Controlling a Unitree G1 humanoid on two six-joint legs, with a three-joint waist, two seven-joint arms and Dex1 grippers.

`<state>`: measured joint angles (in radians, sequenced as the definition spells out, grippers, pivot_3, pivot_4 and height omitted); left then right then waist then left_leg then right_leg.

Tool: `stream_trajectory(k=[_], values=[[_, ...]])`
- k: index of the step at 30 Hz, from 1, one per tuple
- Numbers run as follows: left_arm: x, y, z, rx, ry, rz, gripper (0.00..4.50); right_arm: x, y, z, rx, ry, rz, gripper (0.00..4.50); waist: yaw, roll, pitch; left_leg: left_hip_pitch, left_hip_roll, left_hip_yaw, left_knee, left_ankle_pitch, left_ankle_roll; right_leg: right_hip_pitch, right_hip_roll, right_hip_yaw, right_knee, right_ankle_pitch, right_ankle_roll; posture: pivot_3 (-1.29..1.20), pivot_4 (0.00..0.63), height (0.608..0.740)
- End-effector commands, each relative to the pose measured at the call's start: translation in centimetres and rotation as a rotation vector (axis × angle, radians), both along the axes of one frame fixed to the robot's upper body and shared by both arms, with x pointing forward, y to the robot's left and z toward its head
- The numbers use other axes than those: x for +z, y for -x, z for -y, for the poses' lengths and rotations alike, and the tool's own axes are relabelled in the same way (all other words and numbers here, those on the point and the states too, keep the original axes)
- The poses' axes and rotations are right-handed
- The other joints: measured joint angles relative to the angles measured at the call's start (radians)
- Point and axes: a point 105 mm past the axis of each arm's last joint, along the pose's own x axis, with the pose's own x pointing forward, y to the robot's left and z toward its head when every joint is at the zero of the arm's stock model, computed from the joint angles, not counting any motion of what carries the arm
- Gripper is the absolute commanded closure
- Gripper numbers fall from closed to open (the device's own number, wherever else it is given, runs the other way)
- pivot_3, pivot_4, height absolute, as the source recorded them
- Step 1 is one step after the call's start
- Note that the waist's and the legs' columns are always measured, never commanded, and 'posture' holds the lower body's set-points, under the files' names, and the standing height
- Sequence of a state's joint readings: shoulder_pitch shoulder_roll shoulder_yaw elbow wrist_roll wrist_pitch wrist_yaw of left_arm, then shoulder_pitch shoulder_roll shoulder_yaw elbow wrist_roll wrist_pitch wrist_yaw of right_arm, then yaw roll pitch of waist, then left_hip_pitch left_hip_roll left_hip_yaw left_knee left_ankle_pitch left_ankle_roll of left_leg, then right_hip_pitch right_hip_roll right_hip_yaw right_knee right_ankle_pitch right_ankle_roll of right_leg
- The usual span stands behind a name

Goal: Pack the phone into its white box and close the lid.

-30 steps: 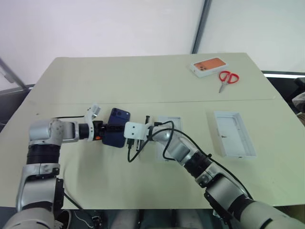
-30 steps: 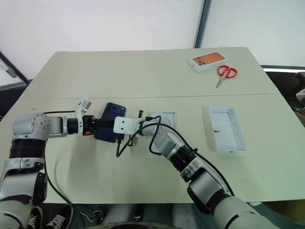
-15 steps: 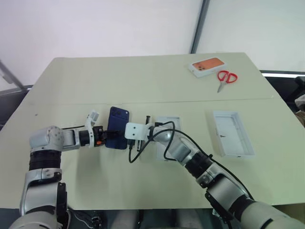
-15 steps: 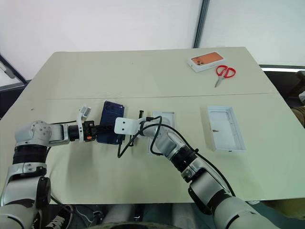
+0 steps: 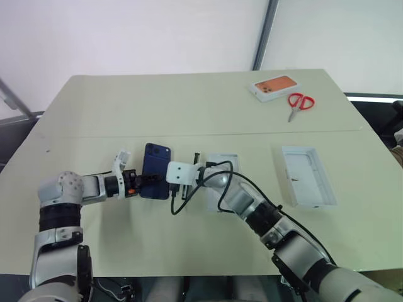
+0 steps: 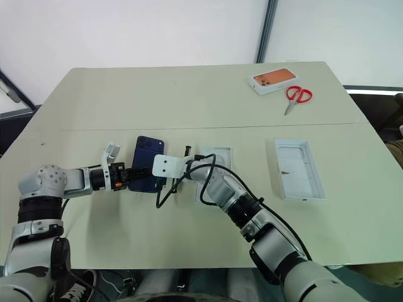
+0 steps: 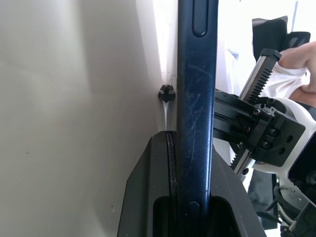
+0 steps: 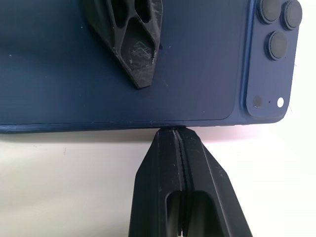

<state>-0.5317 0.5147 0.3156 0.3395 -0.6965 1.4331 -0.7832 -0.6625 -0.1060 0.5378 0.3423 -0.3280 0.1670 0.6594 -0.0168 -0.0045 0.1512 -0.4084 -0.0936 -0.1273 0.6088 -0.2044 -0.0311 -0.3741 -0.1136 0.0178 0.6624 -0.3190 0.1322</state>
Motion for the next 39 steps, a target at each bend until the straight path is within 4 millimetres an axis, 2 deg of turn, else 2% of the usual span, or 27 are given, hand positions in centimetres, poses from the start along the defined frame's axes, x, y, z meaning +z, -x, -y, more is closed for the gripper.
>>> stream_trajectory(k=[1,7,8,10,14,17,20,24,28,32,33,34,38,39], values=[[0.9,0.2,0.4,-0.002,0.039,0.048,4.48,4.5,0.9,-0.5,0.048,-0.234,-0.036,4.5,-0.002,-0.001,0.001,0.0,0.0,0.0,0.0,0.0,0.0,0.0,0.0,0.0,0.0,0.0,0.0,0.0,0.15,0.74],[1.0,0.3,0.4,0.004,0.04,0.047,4.48,5.0,1.2,-0.2,0.047,-0.262,-0.058,4.5,-0.004,-0.001,0.002,-0.001,0.001,0.0,-0.001,0.0,0.0,-0.001,0.001,0.0,0.0,0.0,0.0,0.0,0.15,0.74],[1.6,0.2,0.6,0.01,0.07,0.088,4.49,6.7,2.1,1.4,0.087,-0.358,-0.129,4.25,-0.003,-0.001,0.002,-0.001,0.001,0.0,-0.001,0.0,0.0,-0.002,0.001,0.0,0.0,0.0,0.0,0.0,0.15,0.74],[2.3,0.0,0.9,0.02,0.106,0.14,4.5,9.0,4.0,3.3,0.171,-0.459,-0.203,3.62,0.005,-0.003,0.005,-0.003,0.001,0.0,-0.001,0.0,0.0,-0.002,0.0,0.0,-0.001,0.0,0.0,0.0,0.15,0.74],[5.1,-0.9,1.6,0.046,0.262,0.188,4.5,8.0,5.3,7.3,0.144,-0.374,-0.232,1.62,0.005,-0.009,0.008,-0.006,0.0,-0.001,0.002,0.0,0.0,-0.002,0.0,-0.002,-0.002,0.0,0.0,0.0,0.15,0.74],[6.4,-1.1,2.5,0.044,0.291,0.232,4.5,7.2,6.0,9.8,0.117,-0.278,-0.217,0.04,0.005,-0.01,0.008,-0.006,0.001,-0.002,0.002,0.0,0.0,-0.002,0.0,-0.004,-0.001,0.0,0.0,0.0,0.15,0.74],[6.6,-0.9,3.0,0.023,0.295,0.228,4.5,7.0,7.2,11.0,0.141,-0.211,-0.2,0.04,-0.005,-0.01,0.008,-0.012,0.001,-0.001,0.002,0.0,0.0,-0.005,0.0,-0.002,-0.001,0.0,0.0,0.0,0.15,0.74],[6.1,-1.1,2.9,0.044,0.231,0.258,4.5,4.3,8.2,12.7,0.146,-0.03,-0.184,0.04,-0.003,-0.01,0.009,-0.018,0.002,0.001,0.003,0.0,-0.001,-0.013,0.0,-0.001,0.001,0.0,0.0,0.0,0.15,0.74],[6.2,-0.8,3.5,0.008,0.242,0.254,4.5,2.7,9.4,12.7,0.176,0.005,-0.212,0.04,0.004,-0.013,0.01,-0.018,0.002,0.001,0.004,0.0,-0.001,-0.012,0.0,-0.002,0.002,0.0,0.0,0.0,0.15,0.74],[5.5,-0.3,4.1,-0.012,0.226,0.237,4.5,2.2,8.8,12.5,0.156,0.012,-0.194,0.04,0.005,-0.014,0.011,-0.018,0.001,0.001,0.004,0.0,-0.001,-0.012,0.0,-0.001,0.002,0.0,0.0,0.0,0.15,0.74],[5.3,-0.1,4.2,-0.017,0.223,0.235,4.5,2.0,8.7,12.6,0.154,0.019,-0.198,0.55,0.005,-0.014,0.011,-0.018,0.001,0.001,0.004,0.0,-0.001,-0.012,0.0,-0.001,0.002,0.0,0.0,0.0,0.15,0.74],[5.2,-0.1,4.3,-0.017,0.219,0.234,4.5,1.7,8.7,12.8,0.146,0.03,-0.199,0.86,0.005,-0.014,0.011,-0.018,0.001,0.001,0.004,0.0,-0.001,-0.012,0.0,-0.001,0.002,0.0,0.0,0.0,0.15,0.74],[5.2,-0.1,4.4,-0.008,0.23,0.231,4.5,0.7,8.7,13.5,0.128,0.074,-0.206,2.94,0.005,-0.015,0.011,-0.018,0.001,0.001,0.004,0.0,-0.001,-0.012,0.0,-0.001,0.002,0.0,0.0,0.0,0.15,0.74],[5.3,-0.1,4.4,-0.007,0.231,0.233,4.5,0.6,8.7,13.7,0.123,0.075,-0.213,2.94,0.005,-0.015,0.011,-0.018,0.001,0.001,0.004,0.0,-0.001,-0.012,0.0,-0.001,0.002,0.0,0.0,0.0,0.15,0.74]])
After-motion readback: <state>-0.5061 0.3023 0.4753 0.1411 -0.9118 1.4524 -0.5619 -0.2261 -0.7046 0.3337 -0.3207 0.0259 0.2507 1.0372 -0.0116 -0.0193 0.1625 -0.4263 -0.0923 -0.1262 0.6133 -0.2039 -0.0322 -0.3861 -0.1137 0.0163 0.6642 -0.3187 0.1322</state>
